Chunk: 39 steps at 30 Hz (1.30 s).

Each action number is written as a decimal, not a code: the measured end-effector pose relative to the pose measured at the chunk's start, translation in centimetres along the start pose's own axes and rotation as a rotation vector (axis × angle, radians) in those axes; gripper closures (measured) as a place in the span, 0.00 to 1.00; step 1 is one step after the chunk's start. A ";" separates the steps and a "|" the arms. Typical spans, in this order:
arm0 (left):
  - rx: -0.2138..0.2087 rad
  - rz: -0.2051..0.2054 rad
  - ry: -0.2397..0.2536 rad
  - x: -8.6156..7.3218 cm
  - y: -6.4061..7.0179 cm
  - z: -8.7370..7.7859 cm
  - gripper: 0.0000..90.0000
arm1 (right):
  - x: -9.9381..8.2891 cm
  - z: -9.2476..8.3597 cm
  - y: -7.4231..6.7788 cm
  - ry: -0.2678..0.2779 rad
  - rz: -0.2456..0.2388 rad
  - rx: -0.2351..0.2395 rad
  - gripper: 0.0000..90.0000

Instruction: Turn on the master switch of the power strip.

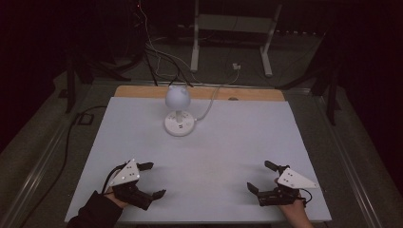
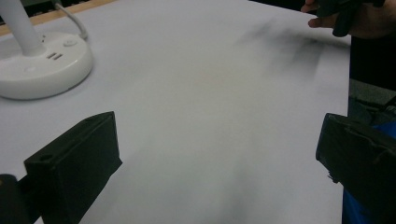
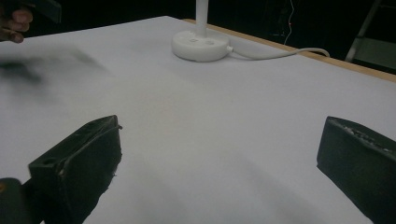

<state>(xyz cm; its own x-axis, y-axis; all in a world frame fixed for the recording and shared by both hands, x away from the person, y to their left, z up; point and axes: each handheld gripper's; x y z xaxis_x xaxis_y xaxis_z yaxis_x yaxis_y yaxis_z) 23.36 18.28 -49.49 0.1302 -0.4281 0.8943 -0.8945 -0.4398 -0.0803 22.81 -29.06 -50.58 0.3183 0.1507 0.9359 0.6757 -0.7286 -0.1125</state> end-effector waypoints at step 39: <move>0.034 0.021 -0.010 6.4 -2.8 3.8 0.00 | 0.0 0.0 0.0 0.005 0.014 0.018 0.00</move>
<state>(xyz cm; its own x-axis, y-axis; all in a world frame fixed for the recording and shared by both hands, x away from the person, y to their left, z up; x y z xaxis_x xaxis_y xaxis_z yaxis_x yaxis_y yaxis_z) 28.30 13.75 -45.17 0.1161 -0.4456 0.8877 -0.8822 -0.4568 -0.1139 22.81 -29.09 -50.57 0.3248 0.1373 0.9358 0.6831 -0.7184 -0.1317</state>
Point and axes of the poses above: each handheld gripper's, and its own axes: z roughly forward along the jaws, x roughly out of its top, y roughly to its right, and after that the axes turned 9 degrees about z, right-handed
